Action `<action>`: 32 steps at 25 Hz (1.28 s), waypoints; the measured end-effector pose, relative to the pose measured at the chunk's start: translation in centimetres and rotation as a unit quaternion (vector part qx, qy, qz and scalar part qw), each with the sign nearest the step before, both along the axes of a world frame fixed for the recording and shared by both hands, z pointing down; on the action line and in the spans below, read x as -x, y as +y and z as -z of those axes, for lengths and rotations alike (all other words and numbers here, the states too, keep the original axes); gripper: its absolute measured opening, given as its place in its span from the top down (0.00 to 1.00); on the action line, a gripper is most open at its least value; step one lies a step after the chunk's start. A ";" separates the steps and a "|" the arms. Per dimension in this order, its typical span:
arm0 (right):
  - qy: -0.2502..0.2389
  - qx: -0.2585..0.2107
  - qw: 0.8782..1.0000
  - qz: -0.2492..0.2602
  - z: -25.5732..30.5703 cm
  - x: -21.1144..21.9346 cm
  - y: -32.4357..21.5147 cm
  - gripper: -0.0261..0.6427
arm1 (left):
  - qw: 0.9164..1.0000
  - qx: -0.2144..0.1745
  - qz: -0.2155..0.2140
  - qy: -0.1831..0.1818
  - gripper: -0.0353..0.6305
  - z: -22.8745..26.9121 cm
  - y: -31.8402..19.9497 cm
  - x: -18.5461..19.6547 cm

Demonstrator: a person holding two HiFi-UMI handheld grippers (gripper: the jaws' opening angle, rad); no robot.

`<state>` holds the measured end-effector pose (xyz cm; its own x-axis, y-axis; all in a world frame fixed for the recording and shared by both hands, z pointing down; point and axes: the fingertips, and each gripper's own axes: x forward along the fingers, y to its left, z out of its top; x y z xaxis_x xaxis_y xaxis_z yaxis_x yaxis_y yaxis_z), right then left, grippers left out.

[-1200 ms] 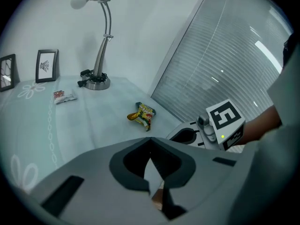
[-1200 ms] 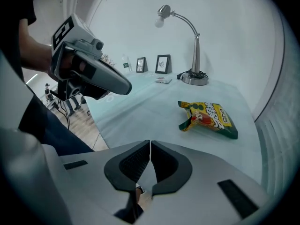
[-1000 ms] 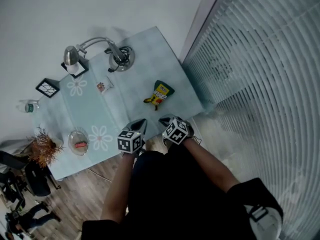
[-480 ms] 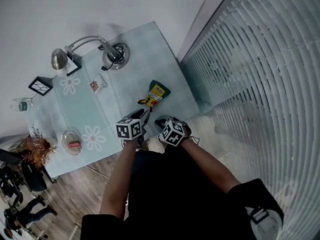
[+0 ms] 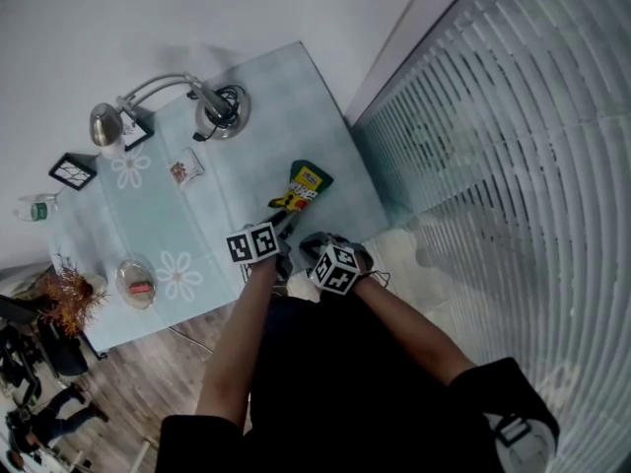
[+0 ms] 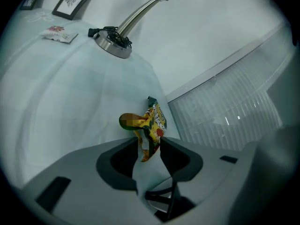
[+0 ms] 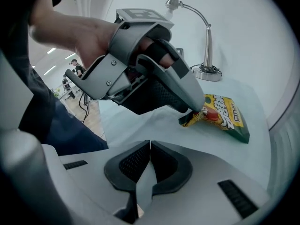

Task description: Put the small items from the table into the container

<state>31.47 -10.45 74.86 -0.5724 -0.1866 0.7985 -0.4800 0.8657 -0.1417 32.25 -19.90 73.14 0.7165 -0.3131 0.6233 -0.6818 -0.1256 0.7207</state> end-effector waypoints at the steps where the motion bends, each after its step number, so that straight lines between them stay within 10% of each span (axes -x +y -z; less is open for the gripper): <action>1: -0.001 0.001 1.000 0.001 0.0 0.0 0.1 0.92 | 1.000 0.005 0.010 0.012 0.74 0.2 -0.1 -0.2; 11: -0.007 0.005 1.000 0.010 0.1 0.0 0.3 0.92 | 0.991 0.048 0.104 0.066 0.74 0.0 -2.1 -0.6; 32: 0.014 -0.004 1.000 0.007 0.0 -0.4 -0.1 0.92 | 0.990 0.017 0.106 0.088 0.91 1.7 -1.9 1.9</action>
<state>31.83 -10.60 74.82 -0.5532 -0.1843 0.8124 -0.4706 0.8738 -0.1222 30.36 -21.84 71.41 0.7352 -0.4499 0.5071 -0.5537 0.0329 0.8320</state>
